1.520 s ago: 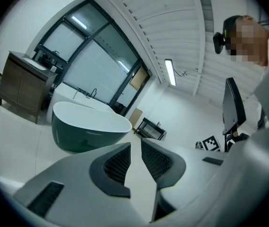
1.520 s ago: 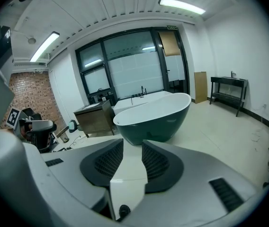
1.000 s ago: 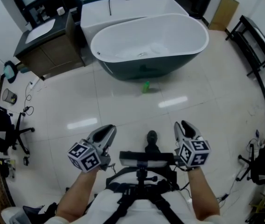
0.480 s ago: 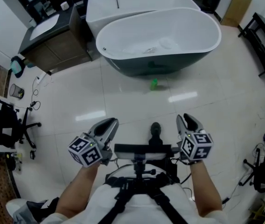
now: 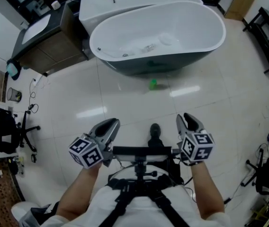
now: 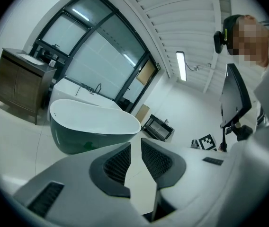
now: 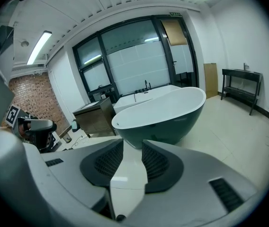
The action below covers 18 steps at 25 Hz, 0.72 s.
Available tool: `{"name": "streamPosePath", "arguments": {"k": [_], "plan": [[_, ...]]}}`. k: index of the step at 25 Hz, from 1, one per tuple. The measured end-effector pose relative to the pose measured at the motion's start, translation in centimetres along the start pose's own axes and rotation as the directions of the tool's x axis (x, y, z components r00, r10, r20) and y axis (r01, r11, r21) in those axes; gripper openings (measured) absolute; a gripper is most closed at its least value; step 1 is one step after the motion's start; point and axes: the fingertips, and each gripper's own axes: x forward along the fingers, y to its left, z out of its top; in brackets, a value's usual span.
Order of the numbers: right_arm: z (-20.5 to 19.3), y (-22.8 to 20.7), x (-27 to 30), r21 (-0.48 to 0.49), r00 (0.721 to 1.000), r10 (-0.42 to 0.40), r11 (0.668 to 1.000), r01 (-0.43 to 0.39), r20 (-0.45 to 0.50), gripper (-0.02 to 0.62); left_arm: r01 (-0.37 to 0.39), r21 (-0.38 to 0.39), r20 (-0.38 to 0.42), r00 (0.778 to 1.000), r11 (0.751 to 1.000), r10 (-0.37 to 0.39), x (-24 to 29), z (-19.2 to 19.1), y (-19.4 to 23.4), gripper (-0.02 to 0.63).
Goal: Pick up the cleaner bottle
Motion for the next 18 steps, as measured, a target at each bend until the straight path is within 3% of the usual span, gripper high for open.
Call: {"name": "streamPosePath", "arguments": {"k": [18], "plan": [[4.1,-4.7,5.9,-0.02,0.99,0.126,0.992,-0.127,-0.062,0.121,-0.072,0.013,0.003,0.997,0.997,0.072,8.8,4.3,-1.2,0.069]]}}
